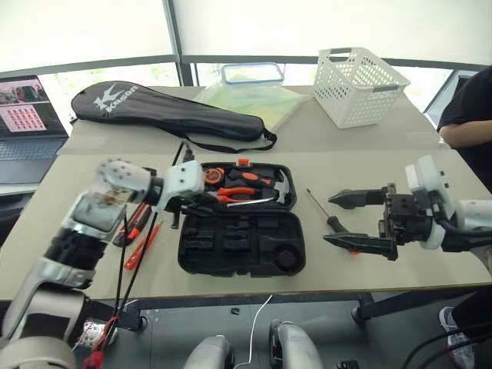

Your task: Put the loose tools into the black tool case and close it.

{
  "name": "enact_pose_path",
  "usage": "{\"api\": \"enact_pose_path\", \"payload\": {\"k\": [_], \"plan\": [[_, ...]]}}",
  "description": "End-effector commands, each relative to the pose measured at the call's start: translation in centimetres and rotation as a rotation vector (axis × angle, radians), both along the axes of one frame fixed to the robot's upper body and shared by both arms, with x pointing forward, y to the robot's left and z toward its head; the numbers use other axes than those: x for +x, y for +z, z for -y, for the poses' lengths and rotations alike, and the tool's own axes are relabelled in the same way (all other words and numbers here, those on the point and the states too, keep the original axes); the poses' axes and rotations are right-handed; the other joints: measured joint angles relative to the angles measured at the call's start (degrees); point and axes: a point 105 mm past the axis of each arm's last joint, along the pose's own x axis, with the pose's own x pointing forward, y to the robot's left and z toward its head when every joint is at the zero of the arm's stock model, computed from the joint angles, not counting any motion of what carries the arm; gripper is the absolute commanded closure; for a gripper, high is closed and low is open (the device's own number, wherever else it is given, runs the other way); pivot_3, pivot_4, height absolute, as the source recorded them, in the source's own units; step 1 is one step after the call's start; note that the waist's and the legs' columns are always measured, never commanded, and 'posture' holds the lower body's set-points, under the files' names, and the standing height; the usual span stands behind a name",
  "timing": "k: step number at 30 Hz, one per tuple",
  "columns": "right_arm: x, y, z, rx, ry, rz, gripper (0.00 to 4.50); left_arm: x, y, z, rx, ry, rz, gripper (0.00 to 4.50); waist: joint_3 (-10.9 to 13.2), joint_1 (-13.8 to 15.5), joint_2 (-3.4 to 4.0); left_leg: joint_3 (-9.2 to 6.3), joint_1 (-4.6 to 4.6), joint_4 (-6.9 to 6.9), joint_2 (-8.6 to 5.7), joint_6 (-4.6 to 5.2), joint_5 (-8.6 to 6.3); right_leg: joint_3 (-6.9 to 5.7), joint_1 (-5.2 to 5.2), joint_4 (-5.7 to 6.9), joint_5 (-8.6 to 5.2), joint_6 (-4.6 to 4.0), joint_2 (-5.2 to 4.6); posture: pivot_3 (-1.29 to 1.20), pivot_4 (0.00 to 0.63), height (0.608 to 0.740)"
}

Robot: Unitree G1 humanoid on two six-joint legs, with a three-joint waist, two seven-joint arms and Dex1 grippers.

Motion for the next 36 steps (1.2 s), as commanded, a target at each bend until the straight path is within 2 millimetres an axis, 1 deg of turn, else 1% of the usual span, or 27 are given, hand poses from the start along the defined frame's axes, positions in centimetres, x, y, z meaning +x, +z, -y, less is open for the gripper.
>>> {"api": "enact_pose_path", "payload": {"k": [1, 10, 15, 17, 18, 24, 25, 28, 30, 36], "plan": [[-0.3, 1.2, 0.1, -0.009, -0.020, 0.085, 0.00, 0.5, -0.7, 0.6, 0.073, -0.024, 0.030, 3.68, 0.0, 0.0, 0.00, 0.00, -0.01, 0.01, 0.00, 0.01, 0.00, 0.00, 0.00, -0.01, 0.00, 0.01, 0.00, 0.00, 0.150, 0.740], [-0.4, 1.2, 0.0, -0.005, -0.031, 0.091, 0.00, 0.8, -1.0, 1.4, 0.080, -0.042, 0.013, 3.68, 0.0, 0.2, -0.01, -0.02, -0.10, 0.06, -0.02, 0.09, 0.03, -0.06, -0.03, -0.08, 0.02, 0.05, 0.01, 0.00, 0.150, 0.740], [-0.3, 1.3, -0.2, 0.003, -0.030, 0.094, 0.00, 0.5, -0.9, 1.7, 0.074, -0.064, 0.007, 3.68, 0.0, 0.1, -0.01, -0.02, -0.09, 0.07, -0.02, 0.11, 0.04, -0.04, -0.03, -0.09, 0.02, 0.05, 0.01, 0.00, 0.150, 0.740], [-0.3, 1.4, -0.2, 0.007, -0.031, 0.096, 0.00, 0.4, -0.5, 1.7, 0.067, -0.061, 0.005, 2.69, 0.0, 0.1, -0.01, -0.02, -0.08, 0.07, -0.02, 0.11, 0.04, -0.02, -0.03, -0.07, 0.02, 0.05, 0.02, 0.00, 0.150, 0.740], [-0.3, 1.4, -0.2, 0.010, -0.030, 0.096, 0.00, 0.4, -0.2, 1.8, 0.061, -0.061, 0.003, 2.42, 0.0, 0.1, -0.01, -0.02, -0.08, 0.07, -0.02, 0.11, 0.04, -0.02, -0.03, -0.06, 0.02, 0.05, 0.02, 0.00, 0.150, 0.740], [-0.3, 1.4, -0.4, 0.020, -0.024, 0.095, 0.00, 0.5, 1.4, 1.9, 0.026, -0.060, 0.024, 0.19, 0.0, 0.1, -0.01, -0.01, -0.09, 0.09, -0.02, 0.12, 0.04, -0.02, -0.03, -0.05, 0.03, 0.06, 0.02, 0.00, 0.150, 0.740], [-0.3, 1.4, -0.5, 0.022, -0.024, 0.094, 0.00, 0.5, 1.6, 2.0, 0.020, -0.060, 0.027, 0.04, 0.0, 0.1, -0.01, -0.01, -0.09, 0.09, -0.02, 0.11, 0.04, -0.03, -0.03, -0.05, 0.03, 0.06, 0.02, 0.00, 0.150, 0.740], [-0.3, 1.4, -0.5, 0.024, -0.023, 0.095, 0.00, 0.7, 2.0, 2.2, -0.006, -0.049, 0.039, 0.04, 0.0, 0.1, -0.01, -0.01, -0.09, 0.10, -0.02, 0.12, 0.04, -0.02, -0.03, -0.05, 0.03, 0.06, 0.01, 0.00, 0.150, 0.740], [-0.2, 1.4, -0.5, 0.025, -0.023, 0.097, 0.00, 0.7, 1.9, 2.3, -0.002, -0.050, 0.038, 0.04, 0.0, 0.1, -0.01, -0.01, -0.08, 0.10, -0.02, 0.12, 0.04, -0.02, -0.03, -0.05, 0.03, 0.06, 0.01, 0.00, 0.150, 0.740], [0.0, 1.7, -0.6, 0.044, -0.030, 0.107, 0.00, 0.6, -0.7, 1.6, 0.083, -0.048, -0.012, 0.04, 0.0, 0.1, -0.01, -0.01, -0.08, 0.11, -0.02, 0.12, 0.04, -0.02, -0.03, -0.04, 0.03, 0.06, 0.02, 0.00, 0.150, 0.740]]}}
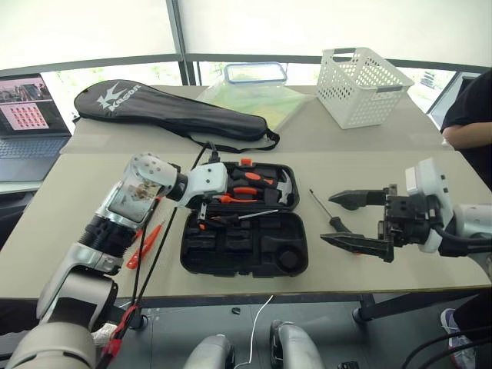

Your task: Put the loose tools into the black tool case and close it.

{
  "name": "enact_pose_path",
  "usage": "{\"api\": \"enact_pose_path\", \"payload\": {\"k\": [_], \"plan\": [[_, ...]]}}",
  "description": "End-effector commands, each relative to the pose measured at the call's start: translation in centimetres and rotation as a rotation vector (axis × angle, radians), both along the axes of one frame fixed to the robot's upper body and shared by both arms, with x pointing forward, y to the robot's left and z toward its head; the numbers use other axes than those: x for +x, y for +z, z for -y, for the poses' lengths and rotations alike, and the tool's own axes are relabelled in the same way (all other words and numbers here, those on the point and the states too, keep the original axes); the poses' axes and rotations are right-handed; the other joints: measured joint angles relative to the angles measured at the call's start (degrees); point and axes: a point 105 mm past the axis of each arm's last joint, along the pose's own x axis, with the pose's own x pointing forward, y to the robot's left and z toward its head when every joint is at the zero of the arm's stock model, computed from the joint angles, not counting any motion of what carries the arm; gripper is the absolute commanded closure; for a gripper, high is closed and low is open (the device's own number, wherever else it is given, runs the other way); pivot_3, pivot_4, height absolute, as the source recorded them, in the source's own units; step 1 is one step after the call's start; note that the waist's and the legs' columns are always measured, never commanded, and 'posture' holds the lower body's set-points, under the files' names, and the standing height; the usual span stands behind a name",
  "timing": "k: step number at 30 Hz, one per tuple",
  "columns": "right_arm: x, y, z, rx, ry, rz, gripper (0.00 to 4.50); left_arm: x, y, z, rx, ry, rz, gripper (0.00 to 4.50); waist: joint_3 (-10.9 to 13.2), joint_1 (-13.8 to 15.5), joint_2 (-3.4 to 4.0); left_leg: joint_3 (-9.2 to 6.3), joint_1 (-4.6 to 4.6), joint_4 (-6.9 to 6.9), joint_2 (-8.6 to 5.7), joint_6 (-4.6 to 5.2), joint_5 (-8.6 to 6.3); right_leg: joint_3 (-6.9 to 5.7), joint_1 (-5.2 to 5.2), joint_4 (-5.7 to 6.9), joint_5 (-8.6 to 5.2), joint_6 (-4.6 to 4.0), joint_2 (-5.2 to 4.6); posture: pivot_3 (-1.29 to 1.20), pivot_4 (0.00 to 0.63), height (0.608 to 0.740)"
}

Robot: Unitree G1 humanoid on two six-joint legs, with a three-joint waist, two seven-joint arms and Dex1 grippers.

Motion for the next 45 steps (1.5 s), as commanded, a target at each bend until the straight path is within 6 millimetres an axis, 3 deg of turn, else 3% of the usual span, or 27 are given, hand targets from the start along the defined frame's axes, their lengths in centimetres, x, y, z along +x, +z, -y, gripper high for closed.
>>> {"api": "enact_pose_path", "payload": {"k": [1, 2, 5, 9, 14, 16, 34, 45], "plan": [[-0.2, 1.2, -0.4, 0.028, 0.018, 0.060, 0.00, 0.1, -1.0, -0.4, 0.050, -0.006, 0.008, 0.04, 0.0, 0.0, 0.00, 0.01, 0.00, 0.00, 0.00, 0.00, 0.00, 0.00, 0.00, 0.00, 0.00, 0.00, 0.00, 0.00, 0.150, 0.740], [-0.2, 1.2, -0.4, 0.029, 0.017, 0.060, 0.00, 0.2, -1.2, -0.4, 0.057, -0.001, 0.012, 0.04, 0.0, 0.0, 0.00, 0.01, 0.00, 0.00, 0.00, 0.00, 0.00, 0.01, 0.00, 0.00, 0.00, 0.00, 0.00, 0.00, 0.150, 0.740], [-0.2, 1.2, -0.4, 0.031, 0.013, 0.062, 0.00, 0.4, -1.8, -0.5, 0.068, 0.010, 0.005, 0.79, 0.0, 0.0, 0.00, 0.00, 0.00, 0.00, 0.00, 0.00, 0.00, 0.00, 0.00, 0.00, 0.00, 0.00, 0.00, 0.00, 0.150, 0.740], [-0.2, 1.2, -0.4, 0.037, 0.007, 0.064, 0.00, 0.2, -2.4, -1.0, 0.114, -0.013, -0.001, 2.30, 0.0, 0.0, -0.02, 0.01, 0.00, 0.00, 0.00, 0.00, 0.00, 0.01, 0.00, 0.00, 0.00, 0.00, -0.01, 0.00, 0.150, 0.740], [-0.2, 1.4, -0.2, 0.041, -0.006, 0.069, 0.00, -0.4, -1.2, -1.4, 0.123, -0.071, -0.013, 4.03, 0.0, 0.0, -0.01, 0.02, -0.01, 0.01, 0.00, 0.00, 0.00, 0.01, 0.00, 0.00, 0.00, 0.00, 0.00, 0.00, 0.150, 0.740], [-0.3, 1.4, -0.2, 0.041, -0.008, 0.070, 0.00, -0.2, -1.0, -1.6, 0.142, -0.084, 0.012, 4.47, 0.0, 0.0, -0.01, 0.02, 0.00, 0.02, 0.00, 0.01, 0.00, 0.00, 0.00, 0.01, 0.00, 0.00, 0.00, 0.00, 0.150, 0.740], [-0.2, 1.1, -0.2, 0.034, -0.015, 0.071, 0.00, 0.3, -1.4, -0.6, 0.153, -0.123, 0.049, 4.47, 0.0, 0.3, -0.01, 0.03, -0.01, 0.05, -0.03, 0.06, 0.02, 0.01, 0.01, 0.02, 0.02, 0.02, -0.01, 0.00, 0.150, 0.740], [0.1, 0.9, -0.3, 0.046, -0.019, 0.071, 0.00, 0.2, -5.0, -0.7, 0.299, -0.200, 0.127, 4.47, -0.2, 0.8, 0.01, 0.02, 0.15, 0.05, -0.03, 0.09, 0.01, 0.02, 0.20, 0.01, 0.02, 0.03, -0.05, 0.00, 0.150, 0.740]]}}
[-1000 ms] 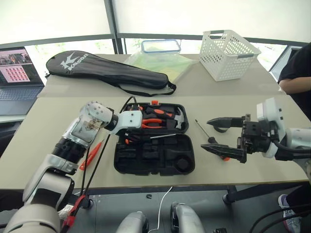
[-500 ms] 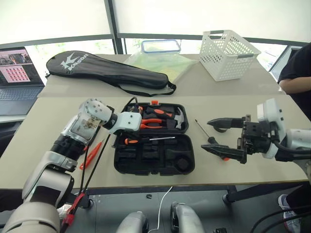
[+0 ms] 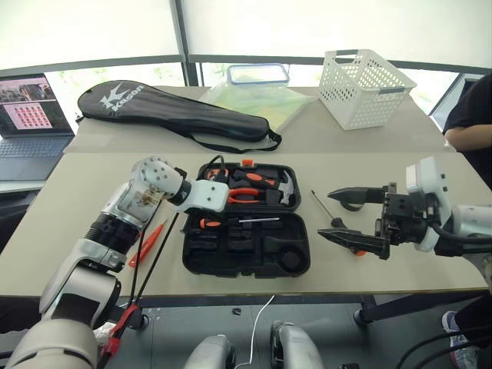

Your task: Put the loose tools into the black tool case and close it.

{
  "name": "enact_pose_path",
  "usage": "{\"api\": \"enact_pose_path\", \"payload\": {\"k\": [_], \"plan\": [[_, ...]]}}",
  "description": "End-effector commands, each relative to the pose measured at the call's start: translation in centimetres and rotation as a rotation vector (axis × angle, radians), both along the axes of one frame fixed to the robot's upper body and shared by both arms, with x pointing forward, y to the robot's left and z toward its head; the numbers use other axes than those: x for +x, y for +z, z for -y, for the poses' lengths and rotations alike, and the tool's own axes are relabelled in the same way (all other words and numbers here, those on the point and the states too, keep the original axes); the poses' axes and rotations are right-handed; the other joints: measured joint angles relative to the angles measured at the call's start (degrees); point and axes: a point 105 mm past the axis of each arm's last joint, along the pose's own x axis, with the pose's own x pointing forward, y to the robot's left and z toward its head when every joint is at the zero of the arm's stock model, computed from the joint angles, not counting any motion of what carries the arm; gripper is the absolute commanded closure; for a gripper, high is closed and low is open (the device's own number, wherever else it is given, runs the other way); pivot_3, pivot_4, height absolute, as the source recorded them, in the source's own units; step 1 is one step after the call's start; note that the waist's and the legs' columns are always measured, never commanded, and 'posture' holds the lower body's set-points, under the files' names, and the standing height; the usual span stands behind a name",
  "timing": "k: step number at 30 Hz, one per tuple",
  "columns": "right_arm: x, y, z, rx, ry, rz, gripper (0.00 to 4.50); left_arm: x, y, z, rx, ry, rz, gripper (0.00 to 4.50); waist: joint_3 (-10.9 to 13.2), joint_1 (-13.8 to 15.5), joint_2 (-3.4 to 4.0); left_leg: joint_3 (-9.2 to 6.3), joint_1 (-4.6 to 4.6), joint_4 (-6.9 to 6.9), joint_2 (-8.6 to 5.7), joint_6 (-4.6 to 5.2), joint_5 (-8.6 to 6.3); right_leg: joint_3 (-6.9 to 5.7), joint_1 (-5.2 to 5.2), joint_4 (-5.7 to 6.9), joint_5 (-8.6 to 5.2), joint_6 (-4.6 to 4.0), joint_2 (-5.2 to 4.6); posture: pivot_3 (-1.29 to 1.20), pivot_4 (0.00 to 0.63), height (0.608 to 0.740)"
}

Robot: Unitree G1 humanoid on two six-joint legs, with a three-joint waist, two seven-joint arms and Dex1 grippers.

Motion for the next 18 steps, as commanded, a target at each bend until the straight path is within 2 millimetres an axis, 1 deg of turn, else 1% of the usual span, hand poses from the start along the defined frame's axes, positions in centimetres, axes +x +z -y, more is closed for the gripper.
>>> {"api": "enact_pose_path", "payload": {"k": [1, 3, 5, 8, 10, 11, 14, 16, 18], "plan": [[-0.1, 0.9, -0.2, 0.009, 0.010, 0.062, 0.00, 0.1, -2.6, -0.5, 0.080, 0.005, -0.015, 4.47, 0.0, 0.2, 0.01, -0.01, 0.11, 0.00, 0.00, 0.01, -0.01, 0.00, 0.12, -0.01, 0.00, 0.00, 0.00, 0.00, 0.150, 0.740], [-0.1, 0.8, -0.2, 0.007, 0.005, 0.060, 0.00, 0.6, -2.1, -0.3, 0.053, 0.028, -0.006, 4.47, 0.0, 0.3, 0.01, -0.01, 0.38, -0.02, 0.02, 0.09, -0.05, -0.01, 0.40, -0.06, -0.01, 0.02, 0.00, 0.00, 0.150, 0.740], [-0.1, 0.6, 0.0, 0.004, -0.013, 0.053, 0.00, 0.9, -0.9, -0.2, -0.015, 0.062, -0.019, 4.47, 0.0, 0.5, 0.02, -0.01, 0.70, -0.08, 0.03, 0.29, -0.18, -0.02, 0.72, -0.13, -0.09, 0.13, 0.01, 0.00, 0.150, 0.740], [-0.1, 0.0, 0.5, -0.002, -0.066, 0.040, 0.00, 0.8, 2.4, -0.3, -0.227, 0.148, -0.099, 4.47, 0.0, 0.5, 0.00, 0.03, 0.65, -0.06, 0.01, 0.36, -0.22, -0.01, 0.70, -0.14, -0.18, 0.32, 0.11, 0.00, 0.150, 0.740], [-0.1, -0.3, 1.0, 0.004, -0.111, 0.026, 0.00, 0.2, 4.6, -0.9, -0.355, 0.189, -0.174, 3.96, 0.0, 0.3, -0.01, 0.04, 0.55, -0.05, 0.00, 0.34, -0.21, 0.00, 0.53, -0.03, -0.14, 0.26, 0.18, 0.00, 0.150, 0.740], [-0.2, -0.6, 1.4, 0.007, -0.144, 0.016, 0.00, -0.5, 5.8, -1.5, -0.419, 0.198, -0.229, 3.82, 0.0, 0.1, -0.01, 0.03, 0.51, -0.05, 0.01, 0.30, -0.18, 0.01, 0.45, 0.04, -0.14, 0.25, 0.21, 0.00, 0.150, 0.740], [-0.4, -1.3, 3.1, 0.026, -0.252, -0.024, 0.00, -2.9, 8.7, -3.0, -0.555, 0.201, -0.361, 2.71, 0.0, -0.5, 0.01, 0.01, 0.08, -0.04, 0.02, 0.22, -0.14, 0.02, 0.00, 0.14, -0.13, 0.23, 0.26, 0.00, 0.150, 0.740], [-1.0, -2.2, 4.7, 0.031, -0.347, -0.059, 0.00, -4.6, 10.7, -3.7, -0.649, 0.210, -0.446, 2.03, 0.0, -0.8, 0.02, 0.01, -0.11, -0.03, -0.03, 0.22, -0.14, -0.07, -0.24, 0.13, -0.12, 0.22, 0.28, 0.00, 0.150, 0.740], [-1.6, -3.1, 6.1, 0.033, -0.425, -0.090, 0.00, -6.2, 12.2, -4.0, -0.715, 0.204, -0.513, 1.24, 0.0, -0.8, 0.02, -0.02, -0.11, -0.07, -0.06, 0.20, -0.15, -0.22, -0.25, 0.08, -0.12, 0.22, 0.30, 0.00, 0.150, 0.740]]}}
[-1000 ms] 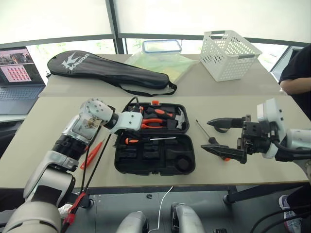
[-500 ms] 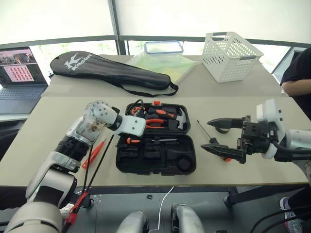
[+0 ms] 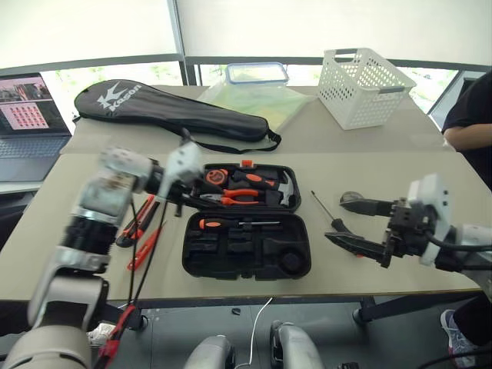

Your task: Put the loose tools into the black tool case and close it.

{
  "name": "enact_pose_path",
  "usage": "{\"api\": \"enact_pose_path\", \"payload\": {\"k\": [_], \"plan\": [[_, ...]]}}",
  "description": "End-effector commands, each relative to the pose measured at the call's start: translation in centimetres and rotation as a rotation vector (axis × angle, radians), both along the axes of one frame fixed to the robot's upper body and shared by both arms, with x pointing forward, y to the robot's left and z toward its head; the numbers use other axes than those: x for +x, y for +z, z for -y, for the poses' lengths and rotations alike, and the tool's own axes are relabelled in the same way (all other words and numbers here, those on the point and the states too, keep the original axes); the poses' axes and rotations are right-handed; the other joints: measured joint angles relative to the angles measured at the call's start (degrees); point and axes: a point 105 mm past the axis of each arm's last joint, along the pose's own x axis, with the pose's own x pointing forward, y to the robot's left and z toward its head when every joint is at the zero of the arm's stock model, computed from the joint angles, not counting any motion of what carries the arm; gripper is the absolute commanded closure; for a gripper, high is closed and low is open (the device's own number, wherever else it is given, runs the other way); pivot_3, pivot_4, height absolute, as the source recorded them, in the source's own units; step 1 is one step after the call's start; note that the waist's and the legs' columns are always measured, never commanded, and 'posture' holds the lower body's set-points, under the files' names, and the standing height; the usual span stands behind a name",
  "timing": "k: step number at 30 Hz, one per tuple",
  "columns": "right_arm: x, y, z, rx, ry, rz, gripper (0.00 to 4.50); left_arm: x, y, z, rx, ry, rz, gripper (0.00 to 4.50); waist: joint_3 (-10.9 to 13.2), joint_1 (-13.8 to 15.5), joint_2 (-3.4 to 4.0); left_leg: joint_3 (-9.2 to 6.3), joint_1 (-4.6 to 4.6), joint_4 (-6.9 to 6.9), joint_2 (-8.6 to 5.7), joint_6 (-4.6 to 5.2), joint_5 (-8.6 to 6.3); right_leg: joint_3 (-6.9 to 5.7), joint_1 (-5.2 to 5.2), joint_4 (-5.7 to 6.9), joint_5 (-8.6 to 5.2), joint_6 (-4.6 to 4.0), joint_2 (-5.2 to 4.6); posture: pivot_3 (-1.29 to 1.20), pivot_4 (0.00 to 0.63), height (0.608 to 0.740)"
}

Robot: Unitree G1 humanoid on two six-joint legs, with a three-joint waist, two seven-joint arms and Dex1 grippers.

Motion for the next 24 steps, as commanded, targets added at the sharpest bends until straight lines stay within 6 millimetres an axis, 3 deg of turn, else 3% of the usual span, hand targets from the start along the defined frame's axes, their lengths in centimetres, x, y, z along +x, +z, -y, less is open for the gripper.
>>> {"api": "enact_pose_path", "payload": {"k": [1, 3, 4, 8, 15, 17, 21, 24], "plan": [[-1.1, -0.2, 2.3, 0.000, -0.139, 0.004, 0.00, -3.4, 3.5, 0.1, -0.158, -0.051, -0.085, 0.92, 0.0, 0.1, 0.00, -0.02, -0.01, -0.01, -0.02, -0.01, 0.00, -0.07, 0.00, -0.02, 0.00, 0.00, -0.01, 0.00, 0.150, 0.740], [-1.4, -1.1, 3.1, 0.005, -0.192, -0.017, 0.00, -4.3, 3.8, 0.3, -0.169, -0.059, -0.090, 0.16, 0.0, 0.2, 0.01, -0.03, 0.03, 0.00, -0.05, -0.01, -0.01, -0.09, 0.08, -0.04, 0.00, 0.00, -0.02, 0.00, 0.150, 0.740], [-1.4, -1.7, 3.5, 0.011, -0.222, -0.031, 0.00, -4.7, 3.9, 0.4, -0.168, -0.063, -0.075, 0.05, 0.0, 0.1, 0.01, -0.02, 0.06, 0.01, -0.09, -0.02, 0.00, -0.03, 0.14, -0.06, 0.00, 0.01, -0.03, 0.00, 0.150, 0.740], [-0.8, -3.4, 3.8, 0.024, -0.278, -0.054, 0.00, -5.4, 3.4, 0.8, -0.147, -0.066, -0.042, 0.05, 0.0, 0.0, 0.02, 0.00, 0.94, -0.20, -0.02, -0.58, -0.24, 0.38, 0.94, -0.21, -0.24, 0.29, -0.07, 0.00, 0.150, 0.740], [2.7, -7.5, 3.4, -0.027, -0.353, -0.074, 0.00, -5.9, 2.4, 1.6, -0.118, -0.090, -0.001, 0.05, 0.0, -0.4, 0.02, 0.06, 1.10, -0.25, 0.07, -0.45, 0.10, 0.48, 0.92, 0.00, -0.38, 0.36, -0.16, 0.00, 0.150, 0.740], [3.5, -8.3, 3.4, -0.034, -0.366, -0.074, 0.00, -6.0, 2.3, 1.7, -0.119, -0.095, 0.003, 0.05, 0.0, -0.3, 0.03, 0.05, 1.09, -0.26, 0.06, -0.41, 0.13, 0.46, 0.89, -0.01, -0.13, -0.09, -0.06, 0.00, 0.150, 0.740], [4.7, -9.4, 2.9, -0.026, -0.357, -0.076, 0.00, -5.9, 2.1, 1.9, -0.104, -0.087, 0.034, 0.05, 0.0, -0.1, 0.03, 0.03, 1.02, -0.26, 0.05, -0.40, 0.13, 0.44, 0.81, -0.04, -0.14, -0.13, 0.12, 0.00, 0.150, 0.740], [4.8, -10.0, 2.7, -0.042, -0.353, -0.078, 0.76, -5.9, 1.8, 1.8, -0.092, -0.081, 0.057, 0.00, 0.0, -0.1, 0.04, 0.02, 0.96, -0.30, 0.05, -0.40, 0.13, 0.44, 0.75, -0.10, -0.14, -0.14, 0.14, 0.00, 0.150, 0.740]]}}
